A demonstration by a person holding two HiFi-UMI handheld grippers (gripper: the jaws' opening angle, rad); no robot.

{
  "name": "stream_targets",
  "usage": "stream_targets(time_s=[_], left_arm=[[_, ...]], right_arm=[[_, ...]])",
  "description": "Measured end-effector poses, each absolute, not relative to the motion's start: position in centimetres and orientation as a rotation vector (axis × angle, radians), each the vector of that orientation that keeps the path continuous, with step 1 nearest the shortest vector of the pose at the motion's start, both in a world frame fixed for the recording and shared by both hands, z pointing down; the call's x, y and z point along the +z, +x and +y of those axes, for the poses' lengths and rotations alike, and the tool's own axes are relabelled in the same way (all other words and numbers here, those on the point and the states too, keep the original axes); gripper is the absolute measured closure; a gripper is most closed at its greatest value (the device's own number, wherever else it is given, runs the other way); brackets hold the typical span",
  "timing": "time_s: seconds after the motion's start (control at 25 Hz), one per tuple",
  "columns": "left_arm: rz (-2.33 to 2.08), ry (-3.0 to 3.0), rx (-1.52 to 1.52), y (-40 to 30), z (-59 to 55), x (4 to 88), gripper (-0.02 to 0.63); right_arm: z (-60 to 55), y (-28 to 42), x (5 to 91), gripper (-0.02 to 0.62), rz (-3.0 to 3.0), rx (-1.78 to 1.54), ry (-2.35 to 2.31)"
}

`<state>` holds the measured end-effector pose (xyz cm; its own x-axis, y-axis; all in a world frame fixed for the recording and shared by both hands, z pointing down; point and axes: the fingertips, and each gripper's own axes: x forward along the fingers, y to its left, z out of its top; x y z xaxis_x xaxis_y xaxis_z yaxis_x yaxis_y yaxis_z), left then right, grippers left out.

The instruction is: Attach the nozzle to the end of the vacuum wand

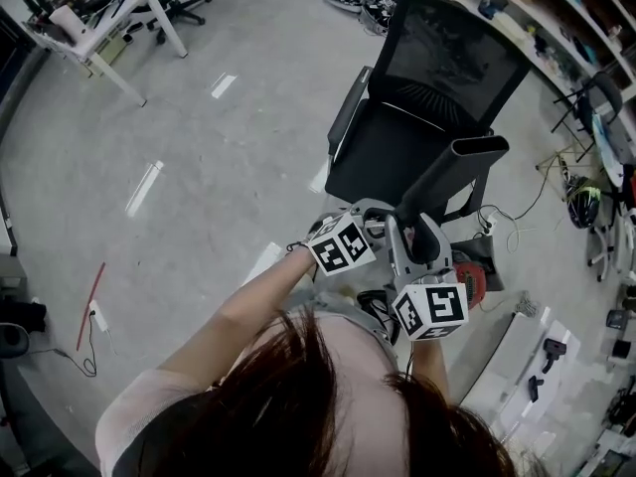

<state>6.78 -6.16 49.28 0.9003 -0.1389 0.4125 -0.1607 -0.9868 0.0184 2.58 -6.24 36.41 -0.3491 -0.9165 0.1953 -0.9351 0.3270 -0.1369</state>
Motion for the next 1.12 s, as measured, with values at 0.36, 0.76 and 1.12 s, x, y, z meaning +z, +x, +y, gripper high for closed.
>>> stream_targets(time_s=[0.36, 0.76, 1.12], left_arm=[[-0.27, 2.989, 0.621, 6.8, -7.1, 49.5, 0.459], [-0.294, 2.964, 0.588, 7.1, -7.3, 49.4, 0.457], [-0.325, 2.95, 0.559, 6.9, -7.6, 49.7, 0.457]], right_arm=[[-6.7, 2.9, 36.7, 0.43, -2.463, 0.246, 1.94], [-6.5, 3.5, 36.6, 0.43, -2.437, 0.195, 2.075], [-6.5, 3.4, 36.8, 0.43, -2.428, 0.145, 2.165]])
